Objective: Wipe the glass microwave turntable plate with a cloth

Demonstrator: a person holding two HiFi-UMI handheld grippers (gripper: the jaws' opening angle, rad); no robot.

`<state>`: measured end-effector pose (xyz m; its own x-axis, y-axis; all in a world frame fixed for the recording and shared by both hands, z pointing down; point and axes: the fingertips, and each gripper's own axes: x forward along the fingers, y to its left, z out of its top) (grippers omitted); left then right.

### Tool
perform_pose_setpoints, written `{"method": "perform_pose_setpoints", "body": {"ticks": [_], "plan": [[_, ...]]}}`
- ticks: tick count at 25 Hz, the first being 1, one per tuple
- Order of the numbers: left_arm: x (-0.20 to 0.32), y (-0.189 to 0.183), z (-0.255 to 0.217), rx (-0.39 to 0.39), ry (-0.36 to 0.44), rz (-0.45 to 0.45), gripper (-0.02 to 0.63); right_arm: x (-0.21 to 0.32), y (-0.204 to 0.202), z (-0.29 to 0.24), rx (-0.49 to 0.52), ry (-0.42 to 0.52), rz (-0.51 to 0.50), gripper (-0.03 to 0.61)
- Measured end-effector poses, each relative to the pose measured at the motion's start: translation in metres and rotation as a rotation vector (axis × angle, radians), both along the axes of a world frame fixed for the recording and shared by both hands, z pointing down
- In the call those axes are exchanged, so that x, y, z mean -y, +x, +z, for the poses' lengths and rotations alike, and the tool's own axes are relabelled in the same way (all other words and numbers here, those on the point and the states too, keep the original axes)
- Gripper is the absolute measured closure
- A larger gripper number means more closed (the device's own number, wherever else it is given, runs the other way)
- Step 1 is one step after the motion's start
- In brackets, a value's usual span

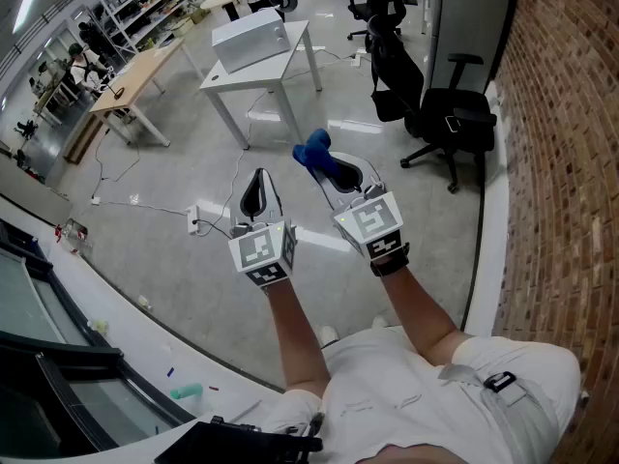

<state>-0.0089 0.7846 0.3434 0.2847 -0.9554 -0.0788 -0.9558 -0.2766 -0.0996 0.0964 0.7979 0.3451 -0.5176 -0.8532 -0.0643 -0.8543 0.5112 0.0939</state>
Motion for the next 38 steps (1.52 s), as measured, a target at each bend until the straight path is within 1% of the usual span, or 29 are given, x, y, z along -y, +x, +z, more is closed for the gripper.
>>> {"method": "perform_pose_setpoints", "body": {"ticks": [6, 11, 17, 21, 26, 32, 33, 35, 38], "plan": [[0.007, 0.026, -0.005, -0.016, 0.014, 0.026, 0.614, 0.005, 0.01, -0.003, 0.01, 0.01, -0.051, 0.515], [0.002, 0.038, -0.005, -0.002, 0.011, 0.008, 0.614, 0.001, 0.018, -0.001, 0.013, 0.006, -0.084, 0.515], [-0.005, 0.045, 0.002, -0.001, -0.007, 0.005, 0.614, 0.002, 0.026, 0.013, 0.027, -0.034, -0.086, 0.514], [-0.006, 0.051, 0.002, 0.018, -0.008, 0.011, 0.614, 0.004, 0.029, 0.017, 0.037, -0.045, -0.094, 0.514], [0.005, 0.043, 0.005, 0.025, -0.022, 0.011, 0.614, 0.012, 0.018, 0.018, 0.028, -0.05, -0.105, 0.514], [0.036, 0.03, 0.009, 0.014, -0.023, 0.025, 0.614, 0.042, 0.002, 0.021, 0.028, -0.061, -0.13, 0.514], [0.044, 0.025, 0.01, 0.017, -0.025, 0.022, 0.614, 0.049, -0.002, 0.023, 0.018, -0.066, -0.125, 0.515], [0.062, 0.013, 0.012, 0.022, -0.036, 0.008, 0.614, 0.066, -0.009, 0.027, -0.027, -0.079, -0.077, 0.515], [0.091, -0.007, 0.011, 0.009, -0.055, -0.001, 0.614, 0.095, -0.022, 0.027, -0.077, -0.099, -0.025, 0.514]]}}
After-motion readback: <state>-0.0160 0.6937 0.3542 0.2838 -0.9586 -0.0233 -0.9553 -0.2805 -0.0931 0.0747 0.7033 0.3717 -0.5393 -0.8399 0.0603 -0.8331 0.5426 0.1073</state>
